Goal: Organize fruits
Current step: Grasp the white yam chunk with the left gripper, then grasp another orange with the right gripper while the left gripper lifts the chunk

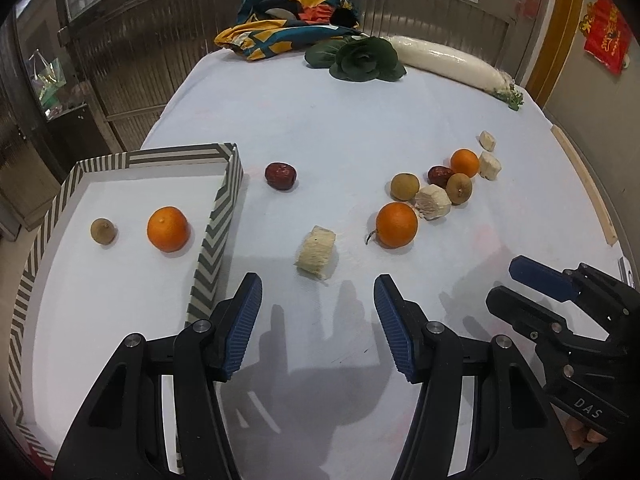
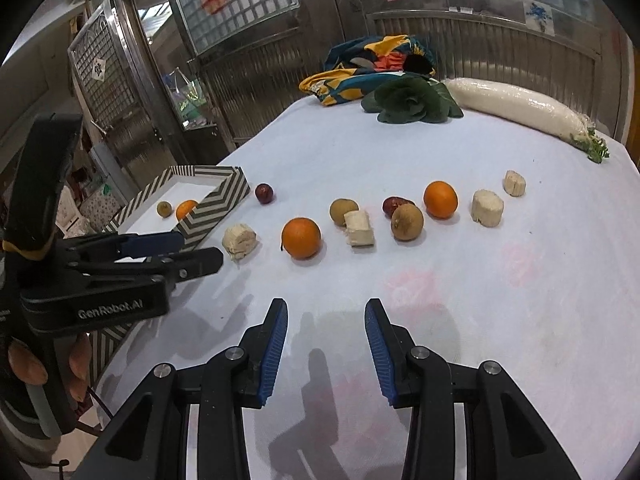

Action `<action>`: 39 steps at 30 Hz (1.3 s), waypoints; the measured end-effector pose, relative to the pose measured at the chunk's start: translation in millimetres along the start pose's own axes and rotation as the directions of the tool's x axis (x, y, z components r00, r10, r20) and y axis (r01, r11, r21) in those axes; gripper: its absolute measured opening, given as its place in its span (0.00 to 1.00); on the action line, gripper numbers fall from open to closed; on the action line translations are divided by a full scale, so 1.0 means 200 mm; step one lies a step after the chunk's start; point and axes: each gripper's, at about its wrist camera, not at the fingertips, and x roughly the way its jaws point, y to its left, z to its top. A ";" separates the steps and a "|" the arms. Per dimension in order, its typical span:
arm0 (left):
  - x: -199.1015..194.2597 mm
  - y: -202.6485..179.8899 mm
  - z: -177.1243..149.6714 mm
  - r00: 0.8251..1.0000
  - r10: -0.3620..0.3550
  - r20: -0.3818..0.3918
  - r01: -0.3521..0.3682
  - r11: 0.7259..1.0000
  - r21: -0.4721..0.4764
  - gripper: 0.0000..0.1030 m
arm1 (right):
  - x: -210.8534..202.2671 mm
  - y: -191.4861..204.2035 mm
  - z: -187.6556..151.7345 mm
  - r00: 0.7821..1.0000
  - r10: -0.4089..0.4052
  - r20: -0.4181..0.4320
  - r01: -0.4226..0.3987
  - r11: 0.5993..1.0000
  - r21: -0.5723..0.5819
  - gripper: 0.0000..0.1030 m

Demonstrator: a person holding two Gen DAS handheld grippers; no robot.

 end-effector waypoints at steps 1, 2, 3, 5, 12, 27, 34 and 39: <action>0.01 0.00 0.00 1.000 0.001 -0.002 -0.001 1.000 0.002 0.57 | 0.00 0.00 0.01 1.000 0.001 0.001 -0.001 1.000 -0.001 0.38; 0.01 -0.01 0.01 1.000 0.002 -0.004 -0.002 1.000 0.004 0.57 | 0.00 0.00 0.01 1.000 0.003 0.001 -0.003 1.000 -0.001 0.38; 0.02 -0.01 0.01 1.000 0.003 -0.006 -0.003 1.000 0.005 0.57 | 0.00 0.00 0.01 1.000 0.003 0.000 -0.003 1.000 -0.001 0.38; 0.03 0.00 0.02 1.000 0.006 -0.013 -0.006 1.000 0.008 0.57 | 0.01 -0.01 0.01 1.000 0.003 0.000 -0.003 1.000 0.001 0.38; 0.12 0.03 0.03 0.998 0.013 -0.059 -0.013 1.000 0.001 0.57 | 0.04 -0.01 0.02 1.000 0.007 -0.014 -0.007 1.000 -0.003 0.38; 0.23 0.04 0.07 0.997 0.050 -0.062 -0.049 0.999 0.012 0.57 | 0.09 -0.01 0.06 1.000 0.029 -0.011 -0.029 1.000 -0.005 0.38; 0.24 0.04 0.08 0.999 0.027 -0.027 -0.026 0.999 0.029 0.39 | 0.09 -0.01 0.06 0.999 0.035 -0.009 -0.035 0.999 0.003 0.38; 0.21 0.07 0.08 0.999 -0.032 -0.013 0.032 0.999 0.013 0.20 | 0.12 0.04 0.08 0.998 0.063 -0.014 -0.063 0.998 -0.024 0.38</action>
